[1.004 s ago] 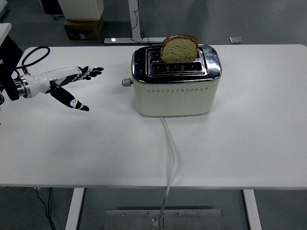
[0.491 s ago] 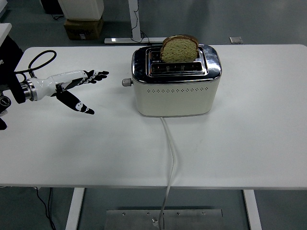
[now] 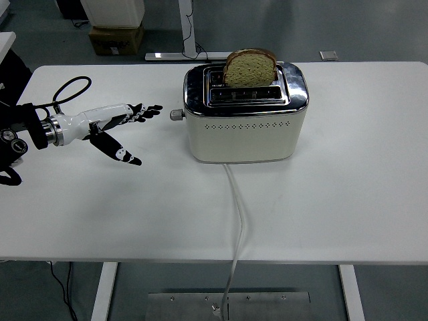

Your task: Press down toaster

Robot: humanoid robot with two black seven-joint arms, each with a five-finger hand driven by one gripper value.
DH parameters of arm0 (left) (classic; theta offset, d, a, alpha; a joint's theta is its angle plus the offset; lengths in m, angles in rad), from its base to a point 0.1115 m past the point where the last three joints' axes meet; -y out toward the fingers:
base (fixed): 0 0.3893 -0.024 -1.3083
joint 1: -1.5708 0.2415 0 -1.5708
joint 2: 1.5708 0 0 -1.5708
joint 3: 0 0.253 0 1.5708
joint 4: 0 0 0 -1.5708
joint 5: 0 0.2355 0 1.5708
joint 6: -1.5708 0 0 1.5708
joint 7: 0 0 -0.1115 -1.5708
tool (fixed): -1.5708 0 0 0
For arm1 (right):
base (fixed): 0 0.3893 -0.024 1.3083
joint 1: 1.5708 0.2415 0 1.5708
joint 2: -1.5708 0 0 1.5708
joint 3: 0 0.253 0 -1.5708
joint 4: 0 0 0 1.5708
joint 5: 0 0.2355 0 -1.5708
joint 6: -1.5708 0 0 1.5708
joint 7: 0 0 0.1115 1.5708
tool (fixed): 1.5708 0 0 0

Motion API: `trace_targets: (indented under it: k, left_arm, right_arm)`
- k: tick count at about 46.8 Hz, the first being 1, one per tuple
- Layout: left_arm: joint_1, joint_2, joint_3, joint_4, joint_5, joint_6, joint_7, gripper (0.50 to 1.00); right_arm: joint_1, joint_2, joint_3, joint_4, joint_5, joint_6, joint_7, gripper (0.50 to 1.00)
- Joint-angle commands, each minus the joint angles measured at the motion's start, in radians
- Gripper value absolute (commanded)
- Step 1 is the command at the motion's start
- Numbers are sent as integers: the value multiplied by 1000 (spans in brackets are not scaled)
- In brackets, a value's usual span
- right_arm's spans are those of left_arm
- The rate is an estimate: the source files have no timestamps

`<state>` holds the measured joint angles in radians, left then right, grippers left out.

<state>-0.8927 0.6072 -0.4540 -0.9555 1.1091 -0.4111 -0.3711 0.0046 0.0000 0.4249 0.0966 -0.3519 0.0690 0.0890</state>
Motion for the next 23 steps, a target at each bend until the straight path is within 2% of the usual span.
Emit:
trace_targets:
  k: [1,23]
  left_arm:
    - [0,-9,0,0,0,0,3,1000]
    - [-2,-21,0,0,-2,0,3,1000]
  right_arm:
    - [0,0,0,0,-1,0,0,998]
    - [0,0,0,0,1,0,0,1000]
